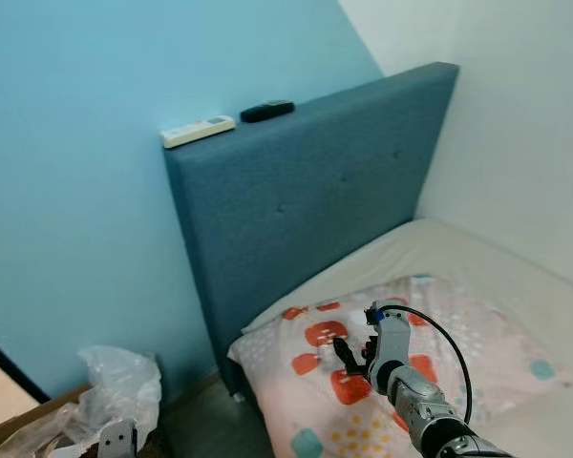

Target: Clean up the room

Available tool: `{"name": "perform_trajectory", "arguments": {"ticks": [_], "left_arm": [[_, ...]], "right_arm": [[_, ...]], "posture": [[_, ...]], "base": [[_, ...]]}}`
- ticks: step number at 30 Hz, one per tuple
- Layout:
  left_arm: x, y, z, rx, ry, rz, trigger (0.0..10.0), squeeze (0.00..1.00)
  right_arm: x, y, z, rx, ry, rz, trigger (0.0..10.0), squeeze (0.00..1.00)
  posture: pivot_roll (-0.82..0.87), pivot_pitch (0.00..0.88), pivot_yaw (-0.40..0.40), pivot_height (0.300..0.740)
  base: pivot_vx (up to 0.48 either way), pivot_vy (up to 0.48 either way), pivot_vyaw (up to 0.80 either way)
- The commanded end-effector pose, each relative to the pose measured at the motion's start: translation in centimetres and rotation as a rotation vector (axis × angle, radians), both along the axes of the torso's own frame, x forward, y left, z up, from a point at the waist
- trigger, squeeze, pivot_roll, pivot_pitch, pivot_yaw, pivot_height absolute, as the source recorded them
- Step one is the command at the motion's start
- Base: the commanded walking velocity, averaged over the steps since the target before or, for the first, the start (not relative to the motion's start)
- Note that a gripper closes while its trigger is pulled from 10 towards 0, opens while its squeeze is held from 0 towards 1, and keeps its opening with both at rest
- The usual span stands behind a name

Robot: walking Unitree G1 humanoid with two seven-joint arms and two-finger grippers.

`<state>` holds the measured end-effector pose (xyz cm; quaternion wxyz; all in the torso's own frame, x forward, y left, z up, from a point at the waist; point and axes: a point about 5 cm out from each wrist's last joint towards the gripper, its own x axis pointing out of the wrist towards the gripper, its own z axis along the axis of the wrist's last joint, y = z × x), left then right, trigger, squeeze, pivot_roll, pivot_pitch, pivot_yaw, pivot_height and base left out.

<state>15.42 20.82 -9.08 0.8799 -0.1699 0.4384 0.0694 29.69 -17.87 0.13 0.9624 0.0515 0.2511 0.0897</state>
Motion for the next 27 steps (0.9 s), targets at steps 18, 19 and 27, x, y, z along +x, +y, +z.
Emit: {"name": "perform_trajectory", "arguments": {"ticks": [18, 19, 27], "left_arm": [[0.6, -0.5, 0.2, -0.011, -0.022, -0.041, 10.0, 0.00], [0.8, -0.7, 0.3, -0.011, -0.028, -0.064, 10.0, 0.00], [1.5, -1.2, 0.5, -0.030, -0.050, -0.071, 10.0, 0.00]], "right_arm": [[-0.1, -2.8, 0.2, -0.047, 0.010, -0.198, 10.0, 0.00], [-0.2, -3.4, 0.0, -0.080, 0.039, -0.240, 10.0, 0.00], [-0.5, -4.5, -0.1, -0.117, 0.068, -0.307, 10.0, 0.00]], "posture": [[-0.01, 0.000, -0.015, 0.725], [-0.01, 0.000, -0.016, 0.725], [-0.02, 0.000, -0.016, 0.725]], "base": [[0.000, 0.000, 0.59], [0.000, -0.469, 0.00], [0.000, -0.407, 0.00]]}}
